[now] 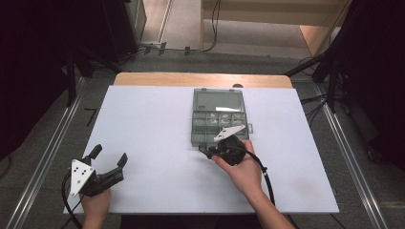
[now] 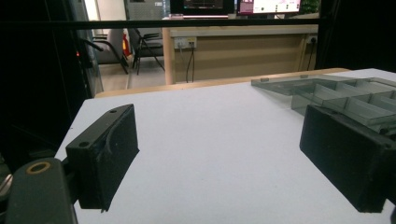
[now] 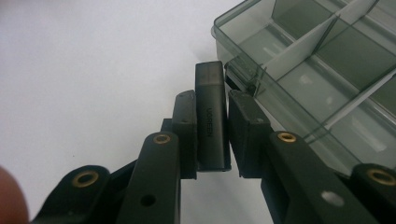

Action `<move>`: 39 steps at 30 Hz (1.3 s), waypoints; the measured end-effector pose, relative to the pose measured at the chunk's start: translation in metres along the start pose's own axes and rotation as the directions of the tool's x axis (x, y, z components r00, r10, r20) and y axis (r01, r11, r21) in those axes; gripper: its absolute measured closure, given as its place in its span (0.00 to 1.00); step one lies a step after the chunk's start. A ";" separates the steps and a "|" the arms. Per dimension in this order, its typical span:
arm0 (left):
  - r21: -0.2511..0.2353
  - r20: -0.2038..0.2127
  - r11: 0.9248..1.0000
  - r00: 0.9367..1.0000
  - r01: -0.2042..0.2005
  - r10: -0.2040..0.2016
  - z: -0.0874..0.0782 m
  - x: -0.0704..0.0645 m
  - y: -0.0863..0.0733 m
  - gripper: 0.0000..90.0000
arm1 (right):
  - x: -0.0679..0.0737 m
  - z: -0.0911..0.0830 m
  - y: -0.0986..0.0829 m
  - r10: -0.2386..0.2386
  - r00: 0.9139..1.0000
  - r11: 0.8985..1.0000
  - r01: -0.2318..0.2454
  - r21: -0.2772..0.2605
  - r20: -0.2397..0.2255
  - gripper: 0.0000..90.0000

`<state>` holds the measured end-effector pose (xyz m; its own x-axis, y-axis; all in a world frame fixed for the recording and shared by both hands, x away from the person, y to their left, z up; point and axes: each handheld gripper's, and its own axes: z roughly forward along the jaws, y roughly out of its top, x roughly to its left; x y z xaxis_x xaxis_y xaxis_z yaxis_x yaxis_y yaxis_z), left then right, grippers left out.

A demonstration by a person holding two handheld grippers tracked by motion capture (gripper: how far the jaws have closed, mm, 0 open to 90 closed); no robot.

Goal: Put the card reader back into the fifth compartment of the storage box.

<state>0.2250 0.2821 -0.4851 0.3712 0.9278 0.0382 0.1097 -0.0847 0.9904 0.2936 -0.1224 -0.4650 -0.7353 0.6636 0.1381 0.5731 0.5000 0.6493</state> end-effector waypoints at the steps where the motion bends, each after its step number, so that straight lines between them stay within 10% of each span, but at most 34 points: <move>1: 0.001 0.000 1.000 1.000 0.000 0.000 0.000 0.000 0.000 0.13 | 0.000 -0.001 0.001 0.005 1.000 1.000 -0.005 0.001 0.001 0.80; 39: -0.002 0.002 1.000 1.000 0.005 -0.005 0.000 0.001 0.000 0.13 | -0.018 -0.002 0.032 0.025 1.000 0.998 -0.026 -0.055 -0.005 0.80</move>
<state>0.2251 0.2827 -0.4850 0.3728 0.9273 0.0330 0.1100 -0.0795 0.9907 0.3244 -0.1195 -0.4454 -0.7223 0.6732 0.1584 0.5711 0.4513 0.6857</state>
